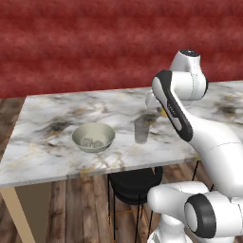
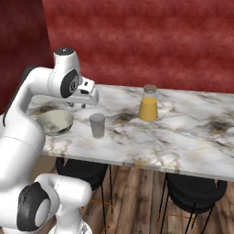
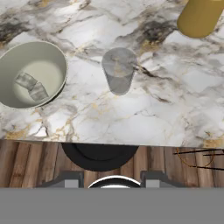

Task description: There are two ice cubes in the ice bowl. Place both ice cubes in the glass cup.

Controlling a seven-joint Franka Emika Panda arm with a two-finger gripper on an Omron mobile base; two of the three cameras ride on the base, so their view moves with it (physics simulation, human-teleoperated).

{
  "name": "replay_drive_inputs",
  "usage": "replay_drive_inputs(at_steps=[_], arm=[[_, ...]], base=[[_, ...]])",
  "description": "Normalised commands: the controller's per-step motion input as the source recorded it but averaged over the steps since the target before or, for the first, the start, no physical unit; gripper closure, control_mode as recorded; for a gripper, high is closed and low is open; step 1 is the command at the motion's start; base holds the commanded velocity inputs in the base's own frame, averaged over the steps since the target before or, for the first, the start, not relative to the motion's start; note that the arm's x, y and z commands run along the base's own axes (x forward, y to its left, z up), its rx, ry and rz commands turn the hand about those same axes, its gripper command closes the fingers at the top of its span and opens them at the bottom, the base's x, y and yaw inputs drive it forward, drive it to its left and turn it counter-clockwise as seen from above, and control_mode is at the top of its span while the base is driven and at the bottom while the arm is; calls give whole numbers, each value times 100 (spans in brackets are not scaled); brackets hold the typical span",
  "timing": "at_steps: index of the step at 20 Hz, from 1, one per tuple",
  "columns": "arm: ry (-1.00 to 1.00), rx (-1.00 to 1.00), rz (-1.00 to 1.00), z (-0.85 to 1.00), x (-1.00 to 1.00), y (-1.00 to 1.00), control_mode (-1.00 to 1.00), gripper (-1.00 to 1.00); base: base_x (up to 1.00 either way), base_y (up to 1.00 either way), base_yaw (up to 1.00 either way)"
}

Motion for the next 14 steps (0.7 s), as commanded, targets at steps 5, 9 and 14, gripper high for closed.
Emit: replay_drive_inputs(at_steps=[5, 9, 14], arm=[[0, 0, 3, 0, 0, 15, -100, -100], [0, 0, 1, 0, 0, 45, -100, -100], [-2, 0, 3, 0, 0, 62, -100, -100]], base=[[0, 0, 0], [0, 0, 0], [0, 0, 0]])
